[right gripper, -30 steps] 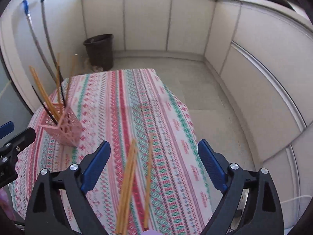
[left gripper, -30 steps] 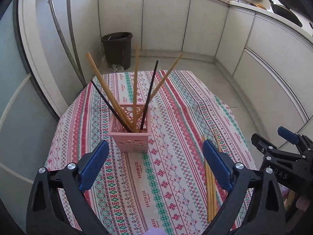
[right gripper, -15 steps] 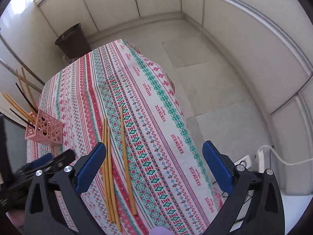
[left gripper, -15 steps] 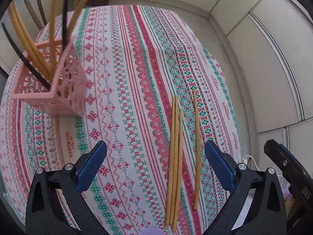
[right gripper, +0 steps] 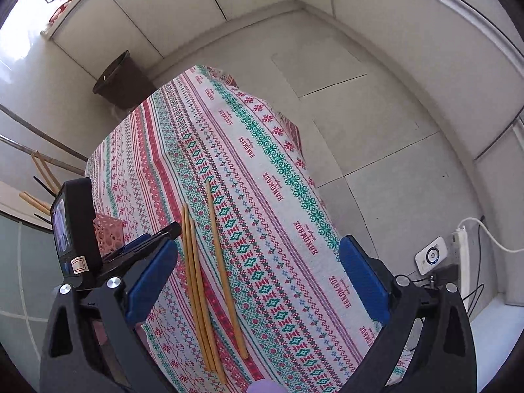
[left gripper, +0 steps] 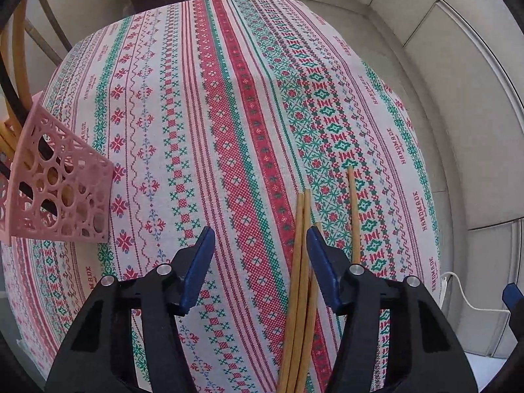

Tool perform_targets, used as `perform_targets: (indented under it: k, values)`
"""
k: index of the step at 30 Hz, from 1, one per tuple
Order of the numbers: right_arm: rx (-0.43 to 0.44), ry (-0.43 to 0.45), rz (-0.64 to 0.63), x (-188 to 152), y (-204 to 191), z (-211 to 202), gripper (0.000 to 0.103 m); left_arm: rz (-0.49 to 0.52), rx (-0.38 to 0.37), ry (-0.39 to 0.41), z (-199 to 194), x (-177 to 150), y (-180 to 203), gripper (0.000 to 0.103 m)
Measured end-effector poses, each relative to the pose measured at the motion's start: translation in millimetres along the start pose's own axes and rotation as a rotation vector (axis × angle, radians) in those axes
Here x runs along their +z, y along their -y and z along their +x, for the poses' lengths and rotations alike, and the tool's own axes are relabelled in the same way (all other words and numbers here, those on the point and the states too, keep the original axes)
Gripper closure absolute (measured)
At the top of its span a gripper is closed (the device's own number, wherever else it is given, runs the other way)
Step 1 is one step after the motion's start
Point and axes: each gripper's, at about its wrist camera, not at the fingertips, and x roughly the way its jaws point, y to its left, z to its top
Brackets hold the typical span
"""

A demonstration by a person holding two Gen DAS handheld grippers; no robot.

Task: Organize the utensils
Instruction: 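Grasp a chopstick with the left tool while the right tool grasps another, then lift both chopsticks over the pink basket and open both tools to release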

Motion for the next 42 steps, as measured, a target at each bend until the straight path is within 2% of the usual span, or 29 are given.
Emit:
perform_targets:
  k: [4, 7, 11, 12, 16, 19, 20, 23, 26, 29, 31, 33, 34, 36, 39, 40, 42]
  values:
    - [0.016, -0.018, 0.035, 2, 8, 3, 0.007, -0.004, -0.008, -0.019, 8, 4, 0, 0.048]
    - [0.027, -0.032, 0.054, 3, 12, 5, 0.007, 0.015, 0.026, -0.017, 21, 12, 7, 0.052]
    - [0.022, -0.029, 0.067, 4, 14, 5, 0.007, 0.043, 0.031, -0.009, 24, 15, 13, 0.063]
    - [0.022, -0.030, 0.069, 5, 14, 5, 0.007, 0.063, 0.041, -0.012, 26, 16, 15, 0.067]
    - [0.016, -0.043, 0.069, 6, 12, 10, 0.007, 0.161, 0.082, 0.010, 30, 10, 27, 0.068]
    - [-0.001, -0.063, 0.063, 8, 6, 21, 0.007, 0.191, 0.092, 0.038, 27, 1, 33, 0.085]
    - [-0.002, -0.071, 0.063, 9, 3, 26, 0.007, 0.183, 0.104, 0.049, 26, -1, 29, 0.096]
    - [-0.001, -0.076, 0.050, 13, -7, 38, 0.007, 0.124, 0.028, 0.042, 19, -9, 10, 0.099]
    - [-0.016, -0.065, -0.004, 19, -27, 53, 0.007, 0.134, 0.008, 0.075, 3, -19, -2, 0.099]
    - [-0.053, -0.054, -0.049, 20, -43, 74, 0.008, 0.171, -0.010, 0.131, -30, -31, -8, 0.099]
    - [-0.068, -0.061, -0.069, 18, -53, 88, 0.013, 0.189, -0.023, 0.169, -53, -37, -12, 0.099]
    - [-0.097, -0.058, -0.112, 16, -64, 101, 0.026, 0.197, -0.036, 0.212, -78, -44, -18, 0.099]
    - [-0.117, -0.054, -0.136, 15, -69, 106, 0.029, 0.195, -0.049, 0.231, -91, -51, -20, 0.099]
    - [-0.157, -0.056, -0.184, 13, -78, 118, 0.043, 0.195, -0.066, 0.265, -112, -55, -25, 0.099]
    - [-0.188, -0.077, -0.206, 10, -80, 134, 0.056, 0.197, -0.086, 0.325, -137, -58, -34, 0.099]
    - [-0.200, -0.052, -0.226, 9, -82, 135, 0.057, 0.197, -0.096, 0.337, -142, -59, -39, 0.099]
    - [-0.205, -0.038, -0.256, 8, -86, 137, 0.066, 0.198, -0.105, 0.368, -155, -61, -44, 0.099]
